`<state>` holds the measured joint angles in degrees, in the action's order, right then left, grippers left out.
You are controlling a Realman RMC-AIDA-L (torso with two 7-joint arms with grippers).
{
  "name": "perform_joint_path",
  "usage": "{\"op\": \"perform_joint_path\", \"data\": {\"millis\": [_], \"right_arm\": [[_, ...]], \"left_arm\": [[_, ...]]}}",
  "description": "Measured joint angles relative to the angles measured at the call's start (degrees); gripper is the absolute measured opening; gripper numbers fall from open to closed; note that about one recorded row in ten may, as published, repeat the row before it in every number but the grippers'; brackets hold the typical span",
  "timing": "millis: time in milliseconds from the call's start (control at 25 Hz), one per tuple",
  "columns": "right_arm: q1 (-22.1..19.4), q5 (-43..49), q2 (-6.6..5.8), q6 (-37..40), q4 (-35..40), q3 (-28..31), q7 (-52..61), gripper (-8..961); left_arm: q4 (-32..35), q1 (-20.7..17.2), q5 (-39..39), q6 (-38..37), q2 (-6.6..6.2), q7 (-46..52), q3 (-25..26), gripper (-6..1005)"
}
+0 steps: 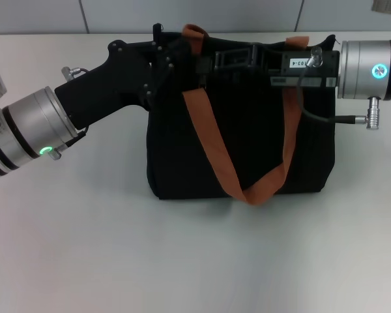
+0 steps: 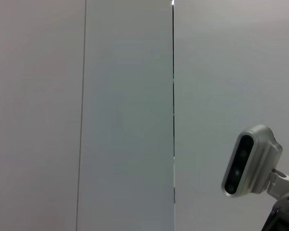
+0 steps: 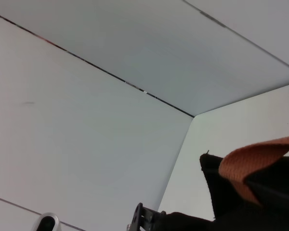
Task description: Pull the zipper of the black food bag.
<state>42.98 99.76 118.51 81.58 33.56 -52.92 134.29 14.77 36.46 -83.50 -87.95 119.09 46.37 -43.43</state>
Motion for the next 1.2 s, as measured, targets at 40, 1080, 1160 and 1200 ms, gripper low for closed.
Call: {"op": "perform_joint_path", "data": {"millis": [40,1080,1160,1200], "right_arm": [[0.0,0.0,0.0,0.0,0.0,0.0,0.0,266],[-12.09,3.56,0.62,-1.0,19.32,-0.76,6.93,0],[-15.05,3.72,0.64,-0.65,23.56,-0.58,8.53,-1],[-17.73,3.74,0.64,-0.4,26.96,-0.33,9.82,-1]], "left_arm": [[0.0,0.0,0.0,0.0,0.0,0.0,0.0,32],[-0.06,-0.51,0.21,-1.27,-0.07,0.11,0.01,33],[-0.09,-0.51,0.74,-1.24,-0.08,0.12,0.01,33],[-0.11,-0.51,0.87,-1.2,-0.09,0.12,0.01,33]]}}
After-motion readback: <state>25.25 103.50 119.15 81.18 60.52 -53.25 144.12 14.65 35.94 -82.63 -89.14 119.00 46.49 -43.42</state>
